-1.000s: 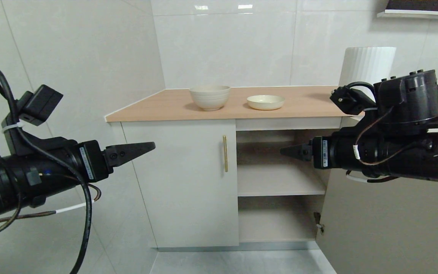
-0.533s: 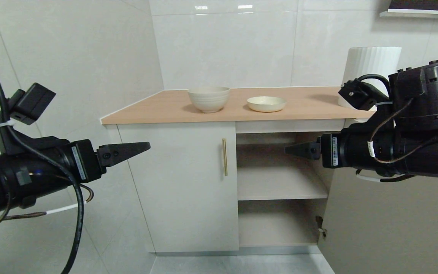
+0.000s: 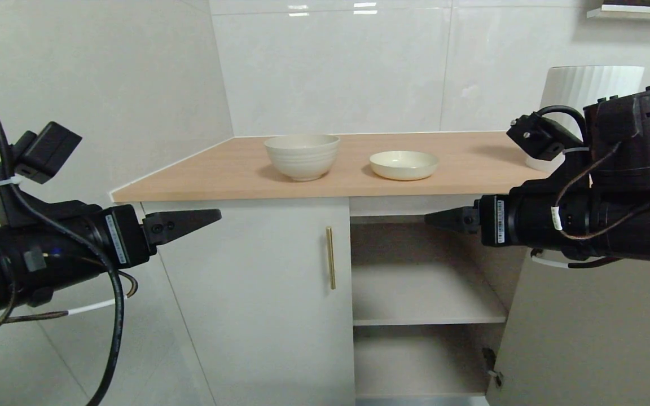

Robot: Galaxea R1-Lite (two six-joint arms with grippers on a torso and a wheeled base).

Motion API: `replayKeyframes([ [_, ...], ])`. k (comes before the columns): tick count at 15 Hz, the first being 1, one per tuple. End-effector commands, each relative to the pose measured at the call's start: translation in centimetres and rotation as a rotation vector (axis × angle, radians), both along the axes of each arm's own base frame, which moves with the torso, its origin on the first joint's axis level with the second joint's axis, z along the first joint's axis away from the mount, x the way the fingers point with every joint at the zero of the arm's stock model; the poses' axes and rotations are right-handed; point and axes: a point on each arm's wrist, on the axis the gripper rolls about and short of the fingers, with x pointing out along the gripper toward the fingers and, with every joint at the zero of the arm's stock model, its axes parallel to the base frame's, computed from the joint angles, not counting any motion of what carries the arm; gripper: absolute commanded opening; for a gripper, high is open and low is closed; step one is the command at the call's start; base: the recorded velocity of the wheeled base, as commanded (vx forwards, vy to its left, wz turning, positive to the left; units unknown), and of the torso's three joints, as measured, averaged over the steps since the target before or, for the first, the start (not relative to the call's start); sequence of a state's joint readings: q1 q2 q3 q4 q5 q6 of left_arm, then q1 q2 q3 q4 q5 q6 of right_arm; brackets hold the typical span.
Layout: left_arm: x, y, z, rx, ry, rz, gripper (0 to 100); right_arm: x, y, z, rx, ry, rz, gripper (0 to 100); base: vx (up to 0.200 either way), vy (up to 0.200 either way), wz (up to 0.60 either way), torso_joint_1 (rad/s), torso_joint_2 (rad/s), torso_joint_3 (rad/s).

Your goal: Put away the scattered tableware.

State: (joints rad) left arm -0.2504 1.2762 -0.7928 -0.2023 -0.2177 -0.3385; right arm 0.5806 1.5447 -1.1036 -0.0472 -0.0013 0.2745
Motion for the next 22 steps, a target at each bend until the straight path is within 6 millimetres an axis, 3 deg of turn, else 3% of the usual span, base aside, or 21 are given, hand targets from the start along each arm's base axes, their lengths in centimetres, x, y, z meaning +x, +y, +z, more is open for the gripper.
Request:
replayKeyframes([
  [1, 0.1, 0.0, -0.2, 0.001, 0.007, 0.0, 100, -0.2, -0.1, 0.2, 0.005, -0.005, 0.003, 100, 0.2, 0.0, 0.0, -0.002, 0.0, 0.002],
  [3, 0.1, 0.0, -0.2, 0.001, 0.006, 0.0, 100, -0.6, -0.3, 0.3, 0.019, -0.005, 0.025, 100, 0.2, 0.0, 0.0, 0.002, 0.0, 0.005],
  [12, -0.2, 0.1, 0.1, -0.008, -0.005, 0.002, 100, -0.9, -0.5, 0.0, 0.027, -0.003, 0.065, 100, 0.0, 0.0, 0.0, 0.0, 0.0, 0.0],
  [16, 0.0, 0.0, 0.0, -0.007, 0.001, -0.001, 100, -0.8, -0.5, -0.1, 0.025, 0.0, 0.063, 100, 0.0, 0.0, 0.0, 0.07, -0.23, -0.228],
  [20, 0.8, -0.2, -0.4, -0.002, 0.022, -0.001, 100, 0.0, -0.3, -0.7, 0.016, 0.016, 0.052, 100, 0.0, 0.0, 0.0, 0.176, -0.52, -0.293],
  [22, 2.1, -0.5, -0.2, 0.001, 0.026, 0.004, 100, 1.4, -0.2, -1.3, 0.024, -0.001, 0.032, 100, 0.0, 0.0, 0.0, 0.173, -0.47, -0.295],
])
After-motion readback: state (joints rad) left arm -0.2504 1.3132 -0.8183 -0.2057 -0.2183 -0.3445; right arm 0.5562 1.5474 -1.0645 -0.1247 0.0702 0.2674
